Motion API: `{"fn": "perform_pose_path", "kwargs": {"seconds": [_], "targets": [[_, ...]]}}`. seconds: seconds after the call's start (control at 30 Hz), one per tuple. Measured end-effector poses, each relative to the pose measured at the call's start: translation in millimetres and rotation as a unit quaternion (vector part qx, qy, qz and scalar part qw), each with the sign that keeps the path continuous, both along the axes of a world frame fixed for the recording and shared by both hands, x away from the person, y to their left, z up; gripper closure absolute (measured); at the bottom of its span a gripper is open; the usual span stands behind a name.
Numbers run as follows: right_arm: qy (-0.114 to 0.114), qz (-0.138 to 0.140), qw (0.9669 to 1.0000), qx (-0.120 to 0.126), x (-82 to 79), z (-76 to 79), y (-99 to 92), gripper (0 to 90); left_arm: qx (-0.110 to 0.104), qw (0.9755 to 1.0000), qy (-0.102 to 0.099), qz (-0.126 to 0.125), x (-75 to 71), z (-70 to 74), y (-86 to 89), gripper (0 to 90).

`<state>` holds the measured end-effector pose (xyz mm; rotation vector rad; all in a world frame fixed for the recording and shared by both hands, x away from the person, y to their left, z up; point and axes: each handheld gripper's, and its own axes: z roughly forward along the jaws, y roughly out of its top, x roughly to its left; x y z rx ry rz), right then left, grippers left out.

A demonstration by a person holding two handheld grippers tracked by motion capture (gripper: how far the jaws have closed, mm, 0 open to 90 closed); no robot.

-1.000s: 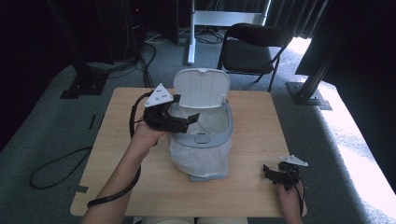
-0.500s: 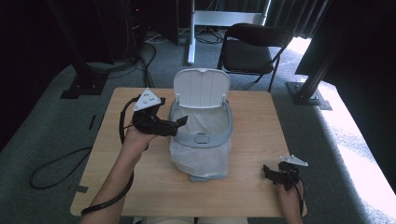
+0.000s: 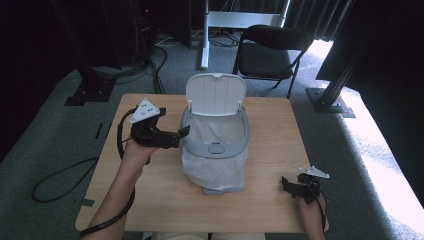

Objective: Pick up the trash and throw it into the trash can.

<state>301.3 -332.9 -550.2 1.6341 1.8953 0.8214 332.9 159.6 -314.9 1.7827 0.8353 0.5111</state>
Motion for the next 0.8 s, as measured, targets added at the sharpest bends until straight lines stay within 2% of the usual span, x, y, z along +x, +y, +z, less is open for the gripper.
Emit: {"fn": "perform_pose_path", "kwargs": {"seconds": [0.23, 0.27, 0.3, 0.4, 0.57, 0.67, 0.8], "targets": [[0.005, 0.013, 0.9999, -0.002, 1.6, 1.1, -1.0, 13.7, -0.001, 0.9999, 0.001, 0.015, -1.9, -3.5, 9.8, 0.2], [0.013, 0.028, 0.9995, -0.004, 2.7, 2.8, -0.5, 13.7, 0.0, 0.9998, 0.002, 0.018, -2.3, -4.4, 11.3, 0.3], [0.013, 0.028, 0.9995, -0.004, 2.7, 2.8, -0.5, 13.7, -0.002, 0.9998, 0.002, 0.02, -2.9, -5.3, 13.0, 0.3], [0.007, 0.04, 0.999, -0.019, 2.0, 7.9, 4.0, 13.6, -0.002, 0.9996, 0.003, 0.029, -4.8, -7.8, 19.4, 0.2], [-0.003, 0.051, 0.9987, -0.008, 1.8, 16.3, 7.3, 13.6, -0.001, 0.9996, 0.003, 0.027, -7.8, -10.2, 24.0, 0.3], [-0.003, 0.056, 0.9982, 0.021, 0.4, 19.0, 7.4, 13.6, -0.001, 0.9993, 0.006, 0.037, -10.6, -13.7, 30.6, 0.3], [-0.014, 0.051, 0.9985, 0.015, -0.9, 21.7, 6.7, 13.4, 0.0, 0.999, 0.01, 0.044, -12.1, -17.8, 36.1, 0.2]]}}
